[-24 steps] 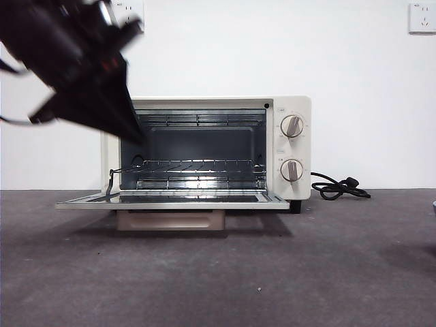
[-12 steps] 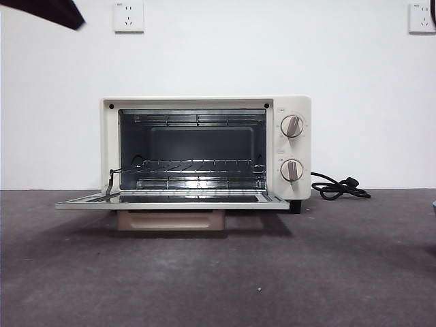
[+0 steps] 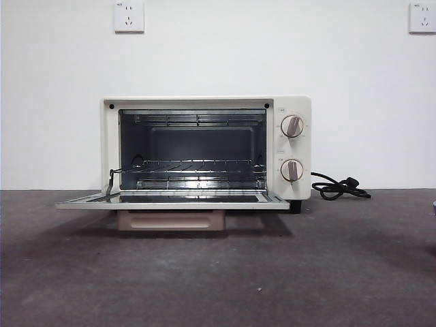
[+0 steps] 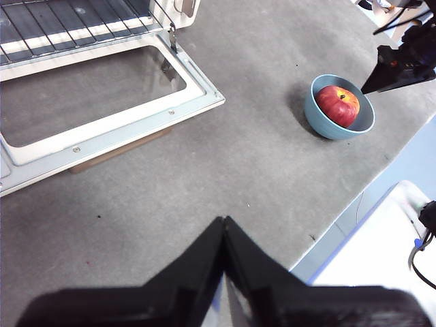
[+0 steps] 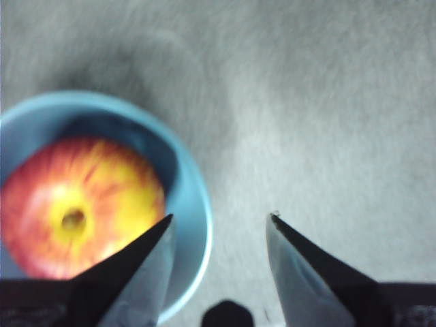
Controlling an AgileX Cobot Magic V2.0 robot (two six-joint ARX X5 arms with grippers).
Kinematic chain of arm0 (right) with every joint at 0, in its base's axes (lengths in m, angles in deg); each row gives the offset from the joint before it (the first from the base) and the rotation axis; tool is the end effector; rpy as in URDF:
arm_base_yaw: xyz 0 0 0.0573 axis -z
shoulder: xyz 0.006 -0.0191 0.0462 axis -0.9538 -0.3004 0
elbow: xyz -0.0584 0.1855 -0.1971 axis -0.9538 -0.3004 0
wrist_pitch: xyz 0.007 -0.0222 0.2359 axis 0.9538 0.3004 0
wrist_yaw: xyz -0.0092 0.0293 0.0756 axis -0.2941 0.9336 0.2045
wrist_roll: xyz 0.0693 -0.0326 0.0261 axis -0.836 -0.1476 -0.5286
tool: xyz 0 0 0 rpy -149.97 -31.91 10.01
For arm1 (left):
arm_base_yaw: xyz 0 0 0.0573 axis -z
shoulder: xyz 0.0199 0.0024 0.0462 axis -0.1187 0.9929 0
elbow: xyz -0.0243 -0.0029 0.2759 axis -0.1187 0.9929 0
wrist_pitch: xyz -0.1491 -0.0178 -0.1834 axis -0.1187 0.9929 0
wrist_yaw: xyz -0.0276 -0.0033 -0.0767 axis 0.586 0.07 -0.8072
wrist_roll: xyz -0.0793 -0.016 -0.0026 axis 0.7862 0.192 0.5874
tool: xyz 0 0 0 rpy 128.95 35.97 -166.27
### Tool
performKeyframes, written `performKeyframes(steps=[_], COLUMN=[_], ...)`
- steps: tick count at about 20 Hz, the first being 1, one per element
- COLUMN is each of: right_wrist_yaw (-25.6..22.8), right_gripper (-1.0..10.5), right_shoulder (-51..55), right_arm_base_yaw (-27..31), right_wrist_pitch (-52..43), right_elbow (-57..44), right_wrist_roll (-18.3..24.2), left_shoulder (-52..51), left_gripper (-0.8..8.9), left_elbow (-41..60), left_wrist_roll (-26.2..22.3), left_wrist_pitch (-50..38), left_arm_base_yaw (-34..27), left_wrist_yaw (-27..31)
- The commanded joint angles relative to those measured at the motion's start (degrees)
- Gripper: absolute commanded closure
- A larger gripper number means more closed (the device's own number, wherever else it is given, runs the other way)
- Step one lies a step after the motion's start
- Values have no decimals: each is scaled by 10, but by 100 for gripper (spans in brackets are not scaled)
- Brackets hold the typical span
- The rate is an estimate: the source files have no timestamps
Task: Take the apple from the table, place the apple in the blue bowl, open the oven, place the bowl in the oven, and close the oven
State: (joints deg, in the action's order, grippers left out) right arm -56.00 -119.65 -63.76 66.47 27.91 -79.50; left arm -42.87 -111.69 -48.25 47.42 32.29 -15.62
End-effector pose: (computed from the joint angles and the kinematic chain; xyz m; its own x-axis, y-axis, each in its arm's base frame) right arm 0.2013 -0.0294 0.2070 0.1749 -0.0036 -0.9846 0.2424 0.9694 0.0395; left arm 0.1098 -0.0790 0.3124 0.5193 -0.6481 -0.5571 0.5935 0.7425 -0.3105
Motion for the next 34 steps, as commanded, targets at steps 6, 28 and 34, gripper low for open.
performKeyframes(steps=[6,28,34], right_wrist_yaw=[32,42,41], right_gripper=[736,958,958], right_shoulder=[-66,2,-53], right_arm_base_yaw=[4,-158,-306], right_wrist_pitch=[-26,-42,-83], right_elbow=[-5,3,119], right_wrist_roll=[2,-85,-166], left_shoulder=[-2,-10,-35], left_gripper=[821,820,820], left_elbow=[4,4,4], left_wrist_roll=[-7,-7,-6], left_wrist_pitch=[-1,9,41], left_arm_base_yaw=[1,1,1], left_wrist_yaw=[-2,-2,-2])
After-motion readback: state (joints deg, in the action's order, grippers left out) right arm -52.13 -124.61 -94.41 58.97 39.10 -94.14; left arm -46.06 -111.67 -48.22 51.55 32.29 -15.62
